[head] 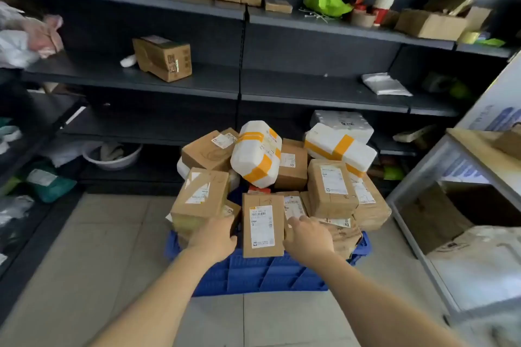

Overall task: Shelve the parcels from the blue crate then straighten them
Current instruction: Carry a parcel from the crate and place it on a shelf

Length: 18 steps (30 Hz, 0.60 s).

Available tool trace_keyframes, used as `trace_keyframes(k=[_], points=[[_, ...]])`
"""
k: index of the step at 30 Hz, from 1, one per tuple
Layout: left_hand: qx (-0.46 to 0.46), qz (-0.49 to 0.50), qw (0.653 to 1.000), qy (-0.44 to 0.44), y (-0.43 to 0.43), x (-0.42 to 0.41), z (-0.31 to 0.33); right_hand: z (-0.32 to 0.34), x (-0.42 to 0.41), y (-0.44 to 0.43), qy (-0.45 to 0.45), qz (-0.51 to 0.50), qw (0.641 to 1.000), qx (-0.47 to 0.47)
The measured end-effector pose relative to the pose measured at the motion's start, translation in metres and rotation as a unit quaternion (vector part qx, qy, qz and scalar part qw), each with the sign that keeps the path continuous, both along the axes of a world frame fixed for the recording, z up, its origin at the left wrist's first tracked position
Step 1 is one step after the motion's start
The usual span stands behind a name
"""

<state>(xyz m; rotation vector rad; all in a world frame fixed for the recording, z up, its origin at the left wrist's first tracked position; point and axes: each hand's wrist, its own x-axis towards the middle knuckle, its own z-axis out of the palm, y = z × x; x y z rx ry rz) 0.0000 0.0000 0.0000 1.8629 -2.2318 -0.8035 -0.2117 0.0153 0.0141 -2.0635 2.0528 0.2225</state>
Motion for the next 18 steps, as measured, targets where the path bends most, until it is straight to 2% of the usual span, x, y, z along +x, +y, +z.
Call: trace_keyframes(k=[4,10,14,18], points=[[0.042,-0.011,0.999,0.003,-0.032,-0.023,-0.037,-0.039,-0.016,-0.031,-0.01,-0.023,0.999,0.045],[0.07,0.04,0.996,0.043,-0.075,-0.059,-0.118,-0.106,-0.041,-0.077,-0.073,-0.059,0.992,0.088],[0.12,0.134,0.982,0.061,-0.102,-0.08,-0.174,-0.158,-0.055,-0.113,-0.108,-0.068,0.988,0.083],[0.167,0.283,0.934,0.144,-0.118,-0.098,-0.203,-0.196,-0.057,-0.137,-0.162,-0.093,0.981,0.062]])
